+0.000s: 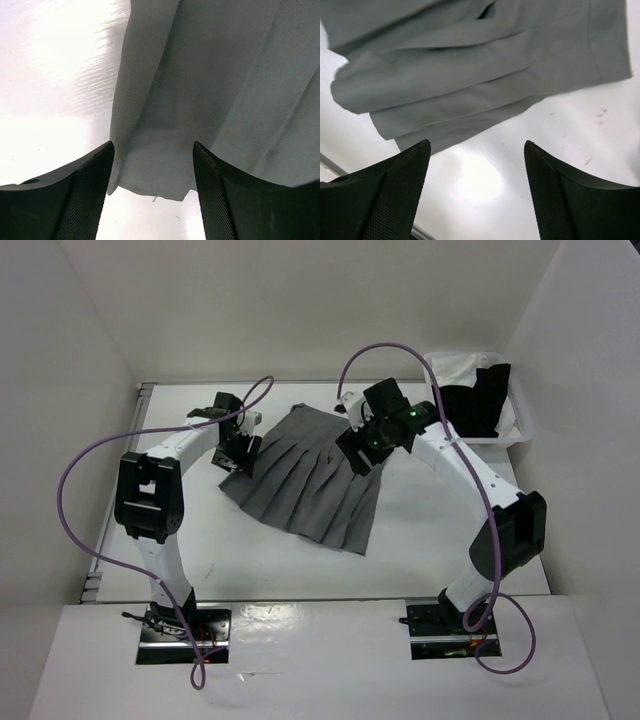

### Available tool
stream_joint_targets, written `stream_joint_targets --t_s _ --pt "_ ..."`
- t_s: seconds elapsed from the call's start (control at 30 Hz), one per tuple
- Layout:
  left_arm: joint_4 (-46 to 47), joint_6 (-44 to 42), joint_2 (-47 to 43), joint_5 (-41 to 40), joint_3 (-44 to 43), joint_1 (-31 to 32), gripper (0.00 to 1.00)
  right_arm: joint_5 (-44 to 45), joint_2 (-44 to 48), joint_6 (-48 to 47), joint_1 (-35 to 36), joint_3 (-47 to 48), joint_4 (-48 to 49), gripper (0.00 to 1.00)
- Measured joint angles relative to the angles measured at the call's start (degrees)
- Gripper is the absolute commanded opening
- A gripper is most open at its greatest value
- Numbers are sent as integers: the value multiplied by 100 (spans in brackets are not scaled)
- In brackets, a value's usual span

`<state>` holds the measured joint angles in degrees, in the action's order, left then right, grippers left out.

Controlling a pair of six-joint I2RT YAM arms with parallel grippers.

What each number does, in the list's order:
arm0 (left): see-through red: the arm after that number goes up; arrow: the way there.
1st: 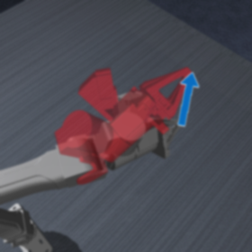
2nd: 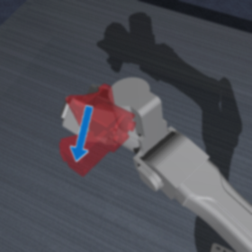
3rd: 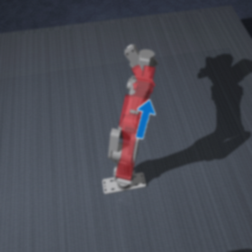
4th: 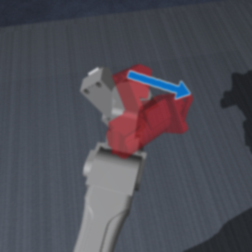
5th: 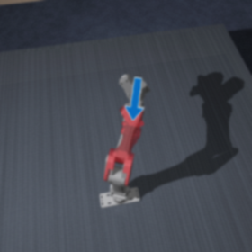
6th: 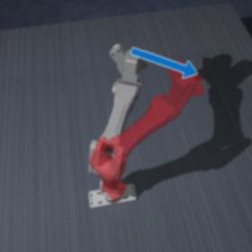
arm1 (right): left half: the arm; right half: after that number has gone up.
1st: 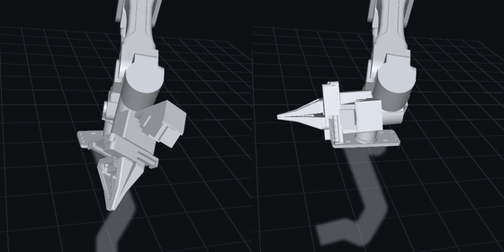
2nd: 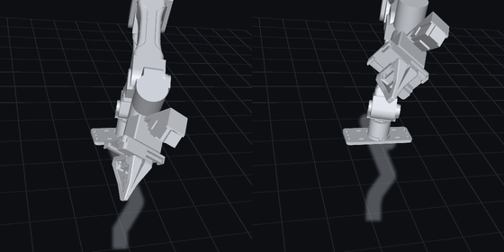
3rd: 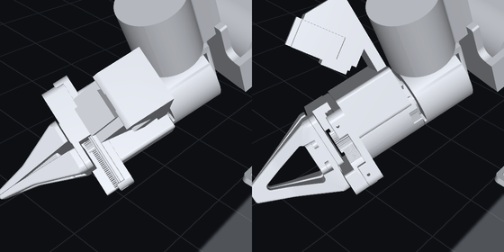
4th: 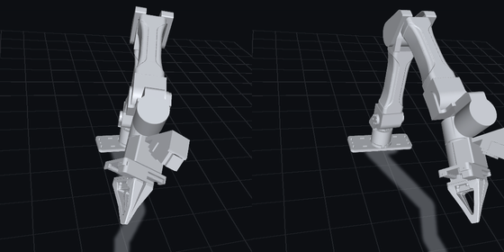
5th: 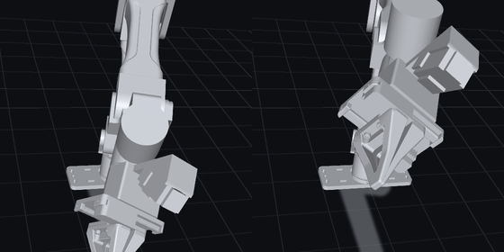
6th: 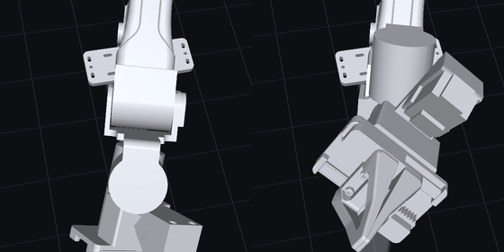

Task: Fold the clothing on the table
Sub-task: Flatten the skirt out

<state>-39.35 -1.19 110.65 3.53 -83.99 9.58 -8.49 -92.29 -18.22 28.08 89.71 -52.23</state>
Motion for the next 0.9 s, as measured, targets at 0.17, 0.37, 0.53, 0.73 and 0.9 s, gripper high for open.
stream_joint_targets --t_s 0.17,0.37,0.53,0.73,0.9 --pt "-4 2 37 11 0 15 70 258 -22 81 0 -273 39 81" --pt "-9 2 103 13 0 44 70 393 -350 111 0 -586 310 81" --pt "11 -2 205 -278 0 190 70 459 -802 129 0 -929 542 81" --pt "105 -20 479 -798 61 476 66 481 -1274 162 0 -955 800 81" --pt "155 -31 492 -949 92 490 61 549 -1443 195 0 -955 999 82"
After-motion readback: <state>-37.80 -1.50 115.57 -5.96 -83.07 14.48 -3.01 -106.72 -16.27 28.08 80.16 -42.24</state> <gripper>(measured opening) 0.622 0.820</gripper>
